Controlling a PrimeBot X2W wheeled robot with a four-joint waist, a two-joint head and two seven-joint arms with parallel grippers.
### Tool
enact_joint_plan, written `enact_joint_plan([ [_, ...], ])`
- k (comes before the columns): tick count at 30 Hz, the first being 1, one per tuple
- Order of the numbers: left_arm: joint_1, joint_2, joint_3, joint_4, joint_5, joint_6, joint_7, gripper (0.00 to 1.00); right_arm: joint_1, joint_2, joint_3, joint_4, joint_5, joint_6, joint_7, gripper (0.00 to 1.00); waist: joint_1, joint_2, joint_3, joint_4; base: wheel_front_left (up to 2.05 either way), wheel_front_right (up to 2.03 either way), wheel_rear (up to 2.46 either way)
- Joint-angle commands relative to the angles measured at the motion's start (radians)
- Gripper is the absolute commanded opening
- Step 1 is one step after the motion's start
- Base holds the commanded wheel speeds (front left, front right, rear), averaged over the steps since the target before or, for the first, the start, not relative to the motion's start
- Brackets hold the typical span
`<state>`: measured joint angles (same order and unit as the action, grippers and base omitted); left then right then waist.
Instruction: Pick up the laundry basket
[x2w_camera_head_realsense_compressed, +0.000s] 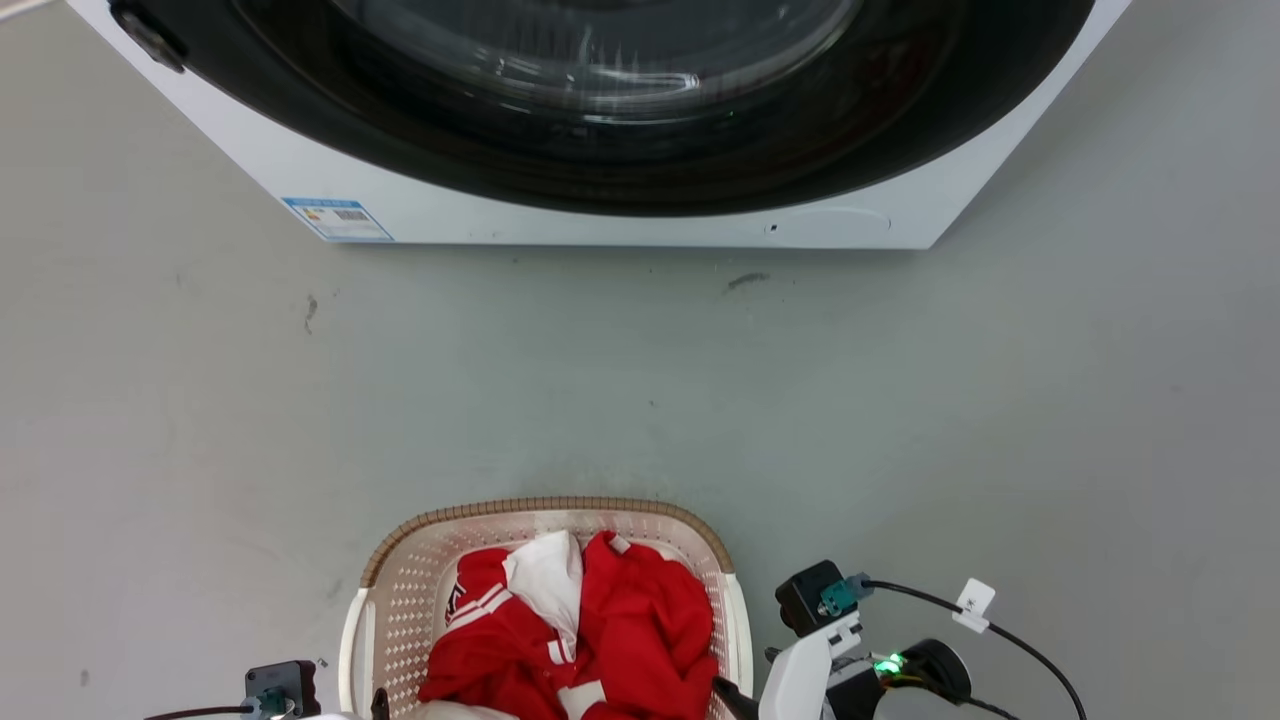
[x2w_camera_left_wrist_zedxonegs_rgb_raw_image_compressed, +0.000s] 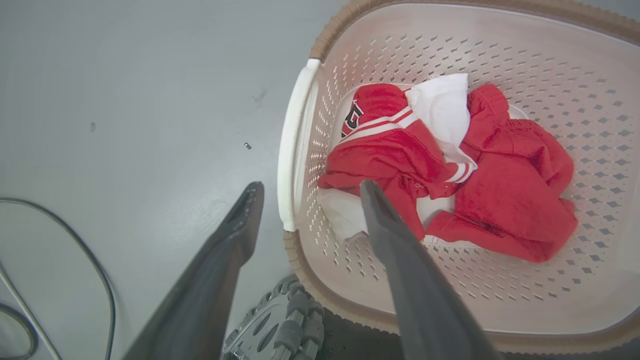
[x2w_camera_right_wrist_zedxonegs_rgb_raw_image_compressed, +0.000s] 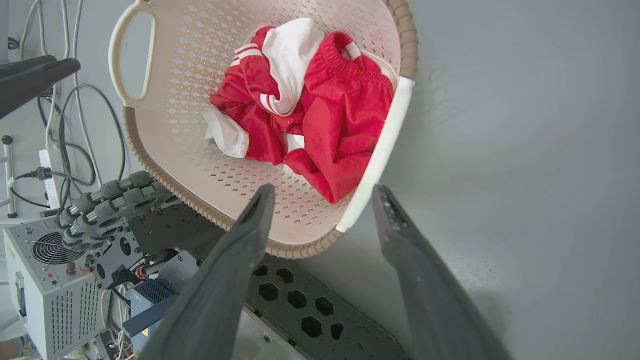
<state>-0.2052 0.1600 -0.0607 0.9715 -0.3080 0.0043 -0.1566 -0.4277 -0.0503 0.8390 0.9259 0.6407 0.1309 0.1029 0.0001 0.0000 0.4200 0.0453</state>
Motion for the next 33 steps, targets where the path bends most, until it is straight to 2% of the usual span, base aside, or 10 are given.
enact_joint_plan([
  [1, -0.019, 0.0, 0.001, 0.01, -0.003, 0.004, 0.007, 1.0, -0.025, 0.0, 0.013, 0.007, 0.017, 0.0, 0.004, 1.0, -0.0001, 0.0, 0.025, -0.001, 0.0, 0.0, 0.0],
  [18, -0.155, 0.024, 0.011, 0.158, -0.037, 0.028, 0.014, 1.0, -0.207, -0.009, 0.177, 0.088, 0.168, 0.0, -0.021, 1.0, -0.0001, 0.0, 0.256, -0.014, 0.0, 0.0, 0.0],
  [33, -0.262, 0.039, 0.013, 0.232, -0.066, 0.005, -0.044, 1.0, -0.295, -0.03, 0.259, 0.098, 0.316, 0.0, -0.052, 1.0, -0.0001, 0.0, 0.391, -0.004, 0.0, 0.0, 0.0],
])
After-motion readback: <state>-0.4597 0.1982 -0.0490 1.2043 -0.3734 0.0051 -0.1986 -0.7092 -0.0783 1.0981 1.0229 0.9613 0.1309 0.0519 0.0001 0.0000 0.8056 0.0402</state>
